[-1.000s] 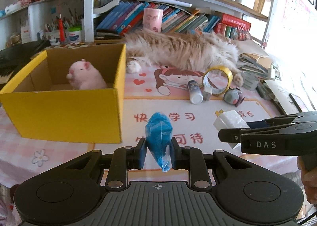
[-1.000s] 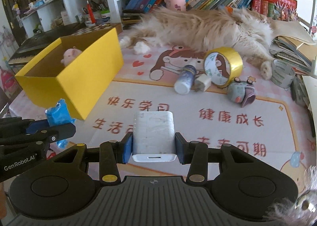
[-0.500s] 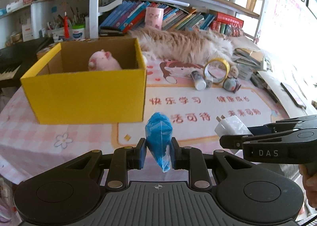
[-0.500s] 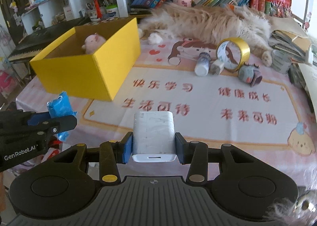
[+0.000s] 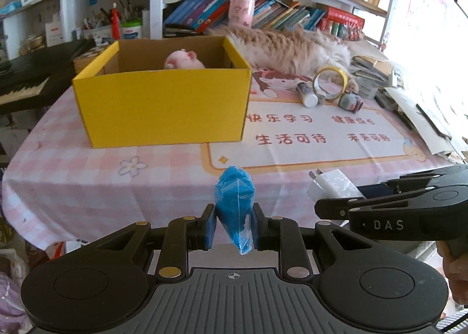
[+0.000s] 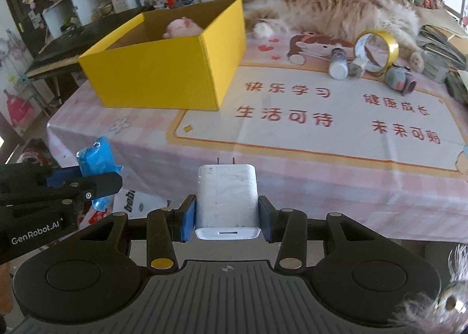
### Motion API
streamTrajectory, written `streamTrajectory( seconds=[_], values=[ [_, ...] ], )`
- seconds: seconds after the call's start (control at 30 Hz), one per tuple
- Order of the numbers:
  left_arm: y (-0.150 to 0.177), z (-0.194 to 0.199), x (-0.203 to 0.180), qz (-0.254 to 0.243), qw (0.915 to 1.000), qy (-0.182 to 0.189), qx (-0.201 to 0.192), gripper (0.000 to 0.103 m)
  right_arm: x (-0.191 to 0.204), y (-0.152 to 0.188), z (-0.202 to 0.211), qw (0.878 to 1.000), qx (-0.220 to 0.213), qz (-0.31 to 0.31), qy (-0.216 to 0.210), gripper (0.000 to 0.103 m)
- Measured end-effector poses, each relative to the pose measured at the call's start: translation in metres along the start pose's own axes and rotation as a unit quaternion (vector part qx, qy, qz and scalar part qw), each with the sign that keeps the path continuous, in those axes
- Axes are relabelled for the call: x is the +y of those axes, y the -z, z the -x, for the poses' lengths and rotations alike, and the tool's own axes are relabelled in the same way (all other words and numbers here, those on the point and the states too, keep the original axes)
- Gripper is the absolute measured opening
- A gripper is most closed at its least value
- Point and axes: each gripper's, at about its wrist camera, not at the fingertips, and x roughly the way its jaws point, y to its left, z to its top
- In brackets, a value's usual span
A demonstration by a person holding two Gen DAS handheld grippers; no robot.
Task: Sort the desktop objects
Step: 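Carry the blue bag and white charger up toward the yellow box with both tools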
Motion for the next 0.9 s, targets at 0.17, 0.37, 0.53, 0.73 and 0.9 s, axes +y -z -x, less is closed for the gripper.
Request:
streamTrajectory(
  seconds=[0.17,0.37,0.53,0.73,0.9],
  values=[
    [0.007,0.01,0.012,0.01,0.9999,-0.009,-0.004,0.023,0.017,0.0,0.0,1.0,-0.002,0.015,-0.009,0.04],
    [0.012,0.018,0.024,0.034,0.9991,-0.025,-0.009,0.023,0.037,-0.002,-0.004,0.999,0.006,0.045,-0.026,0.04],
    [0.012,0.019,0.031,0.051,0.9981,-0.033,-0.01,0.023,0.049,-0.006,-0.009,0.997,0.007,0.075,-0.035,0.04],
    [0.002,0.015,0.034,0.054,0.9975,-0.042,-0.017,0.023,0.053,-0.014,-0.011,0.994,-0.007,0.104,-0.041,0.04],
    [-0.018,0.01,0.032,0.045,0.9973,-0.046,-0.034,0.023,0.051,-0.032,-0.012,0.992,-0.028,0.111,-0.044,0.04]
  ],
)
